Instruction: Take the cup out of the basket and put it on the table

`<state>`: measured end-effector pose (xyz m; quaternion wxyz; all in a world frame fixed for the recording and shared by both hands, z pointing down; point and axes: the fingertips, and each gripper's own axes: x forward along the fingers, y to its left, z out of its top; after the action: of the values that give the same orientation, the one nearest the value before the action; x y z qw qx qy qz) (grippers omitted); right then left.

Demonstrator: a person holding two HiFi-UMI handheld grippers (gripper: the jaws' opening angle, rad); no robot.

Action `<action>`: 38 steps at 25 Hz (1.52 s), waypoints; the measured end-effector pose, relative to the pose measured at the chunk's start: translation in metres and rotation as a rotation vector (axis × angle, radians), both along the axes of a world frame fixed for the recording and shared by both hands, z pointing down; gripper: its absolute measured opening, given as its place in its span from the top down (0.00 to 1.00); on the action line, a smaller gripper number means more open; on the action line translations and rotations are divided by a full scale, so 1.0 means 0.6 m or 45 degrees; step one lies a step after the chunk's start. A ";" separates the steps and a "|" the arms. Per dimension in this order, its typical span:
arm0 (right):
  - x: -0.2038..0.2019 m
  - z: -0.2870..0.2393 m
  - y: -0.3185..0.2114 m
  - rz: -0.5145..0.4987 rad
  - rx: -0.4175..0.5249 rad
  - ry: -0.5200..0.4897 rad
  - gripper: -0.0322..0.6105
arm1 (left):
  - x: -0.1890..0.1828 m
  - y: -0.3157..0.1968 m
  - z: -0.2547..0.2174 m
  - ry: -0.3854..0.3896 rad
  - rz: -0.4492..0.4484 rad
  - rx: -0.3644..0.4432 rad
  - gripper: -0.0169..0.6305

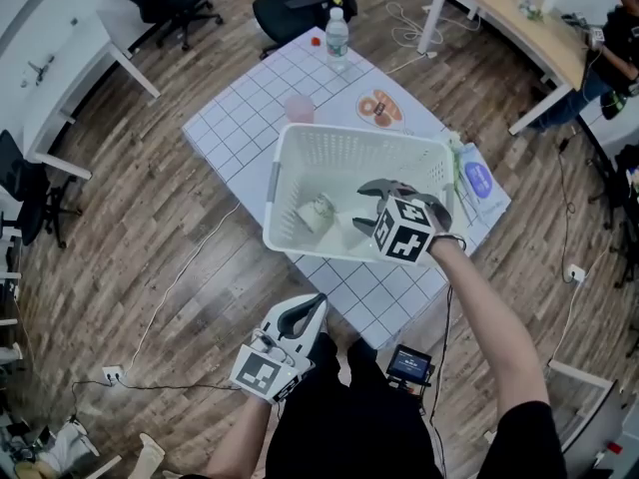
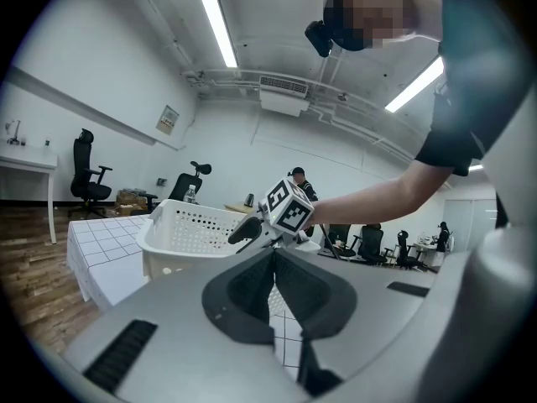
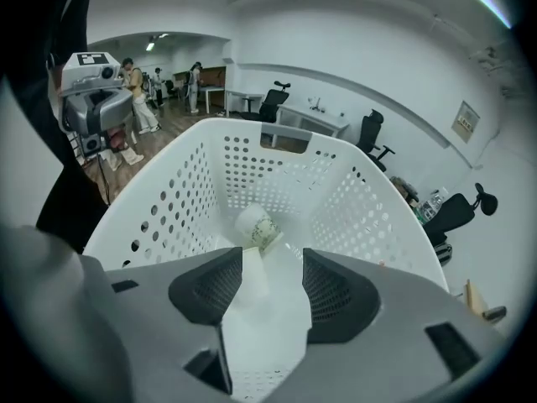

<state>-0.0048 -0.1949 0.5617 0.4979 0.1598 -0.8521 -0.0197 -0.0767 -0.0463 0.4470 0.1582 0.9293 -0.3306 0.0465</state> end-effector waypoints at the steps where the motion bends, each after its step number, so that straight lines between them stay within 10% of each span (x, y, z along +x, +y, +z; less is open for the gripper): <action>1: -0.001 0.008 0.003 -0.025 -0.005 0.024 0.62 | 0.000 0.000 0.001 -0.002 0.001 0.000 0.96; 38: -0.033 0.178 0.040 -0.483 -0.200 0.347 0.47 | -0.030 0.014 0.026 -0.006 -0.055 -0.060 0.96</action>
<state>-0.0246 -0.1710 0.6683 0.6066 -0.0464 -0.7907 -0.0677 -0.0945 -0.0379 0.4628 0.1803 0.9178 -0.3496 0.0530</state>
